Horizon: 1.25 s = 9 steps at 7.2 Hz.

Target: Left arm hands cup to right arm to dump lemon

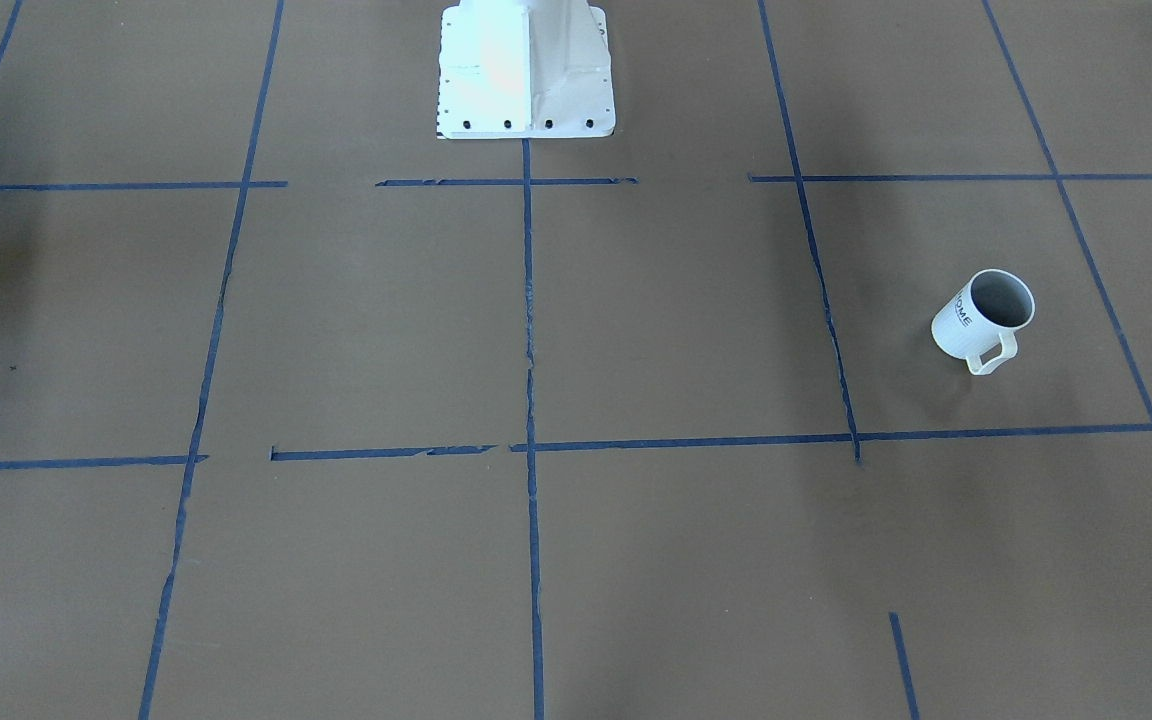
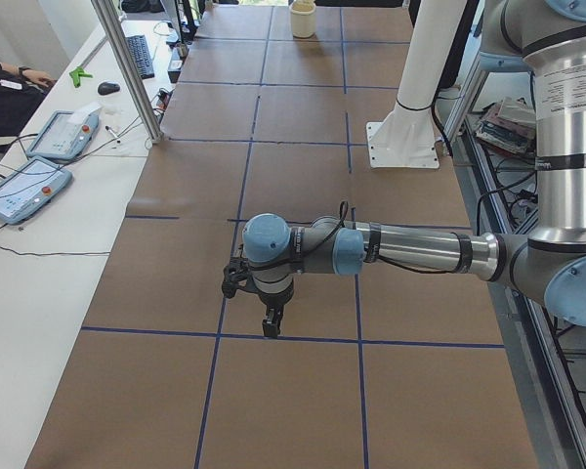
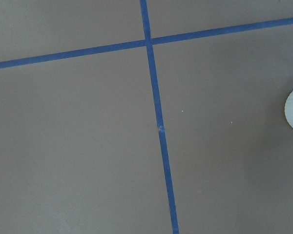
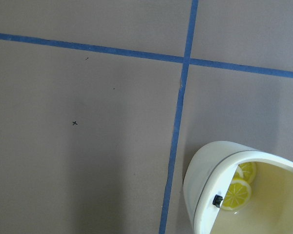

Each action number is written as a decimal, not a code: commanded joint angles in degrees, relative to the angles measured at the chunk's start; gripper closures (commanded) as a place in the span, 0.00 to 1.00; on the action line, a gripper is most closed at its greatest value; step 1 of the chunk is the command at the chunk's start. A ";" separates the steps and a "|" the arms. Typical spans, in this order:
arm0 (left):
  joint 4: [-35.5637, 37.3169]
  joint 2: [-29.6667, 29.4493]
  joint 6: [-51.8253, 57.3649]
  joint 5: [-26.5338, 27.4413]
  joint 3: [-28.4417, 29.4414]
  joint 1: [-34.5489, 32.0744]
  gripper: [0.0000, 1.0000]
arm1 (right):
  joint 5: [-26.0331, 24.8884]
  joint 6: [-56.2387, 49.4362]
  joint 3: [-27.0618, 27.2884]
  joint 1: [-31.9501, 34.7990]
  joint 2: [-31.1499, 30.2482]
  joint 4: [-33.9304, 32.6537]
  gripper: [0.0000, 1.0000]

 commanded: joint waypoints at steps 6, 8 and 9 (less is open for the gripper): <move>-0.01 0.00 -0.36 0.90 -0.54 -0.13 0.00 | -0.03 1.48 0.01 -0.04 0.12 0.58 0.00; 0.08 2.00 -0.10 0.73 -1.59 -0.13 0.00 | -0.03 1.48 -0.52 -0.04 -0.31 2.85 0.00; 0.16 2.28 -0.09 0.73 -2.21 -0.13 0.00 | -0.03 1.48 -0.69 -0.13 -0.31 2.95 0.00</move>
